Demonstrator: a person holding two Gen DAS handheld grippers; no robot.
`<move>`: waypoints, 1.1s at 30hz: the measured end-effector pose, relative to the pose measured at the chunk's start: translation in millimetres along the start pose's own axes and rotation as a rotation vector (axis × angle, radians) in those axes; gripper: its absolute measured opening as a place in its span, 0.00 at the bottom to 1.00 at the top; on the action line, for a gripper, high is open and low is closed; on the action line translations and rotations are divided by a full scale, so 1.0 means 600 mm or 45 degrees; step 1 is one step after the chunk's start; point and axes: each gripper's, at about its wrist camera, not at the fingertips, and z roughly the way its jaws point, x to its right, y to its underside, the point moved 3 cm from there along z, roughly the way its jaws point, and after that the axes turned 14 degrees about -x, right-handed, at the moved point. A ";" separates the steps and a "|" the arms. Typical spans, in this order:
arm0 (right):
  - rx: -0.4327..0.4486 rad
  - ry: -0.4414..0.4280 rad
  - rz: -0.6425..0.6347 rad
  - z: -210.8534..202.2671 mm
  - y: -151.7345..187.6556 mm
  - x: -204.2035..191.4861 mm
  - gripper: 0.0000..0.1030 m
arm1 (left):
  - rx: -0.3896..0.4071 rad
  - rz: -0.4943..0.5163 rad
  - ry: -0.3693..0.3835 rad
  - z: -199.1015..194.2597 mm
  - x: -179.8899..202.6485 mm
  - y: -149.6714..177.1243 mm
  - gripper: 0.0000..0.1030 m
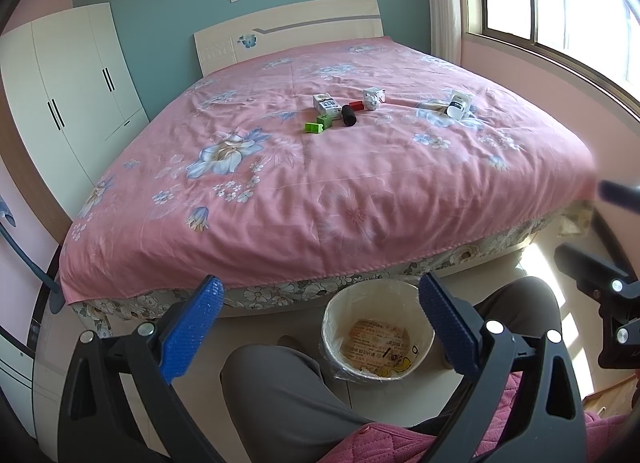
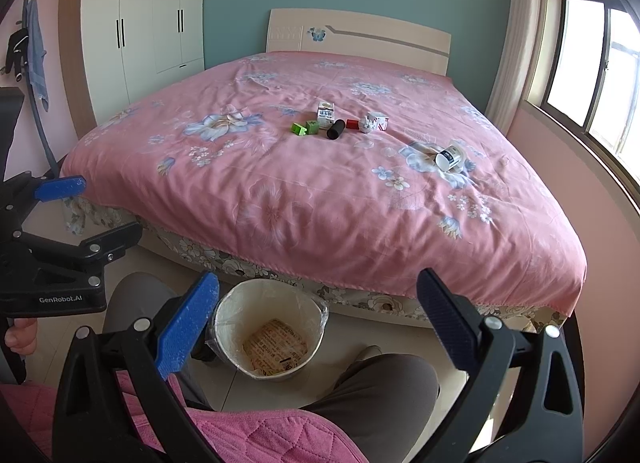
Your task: Collect trash
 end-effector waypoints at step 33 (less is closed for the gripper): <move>0.074 0.100 0.146 0.054 -0.108 0.113 0.94 | -0.082 -0.057 0.024 0.088 -0.013 -0.159 0.97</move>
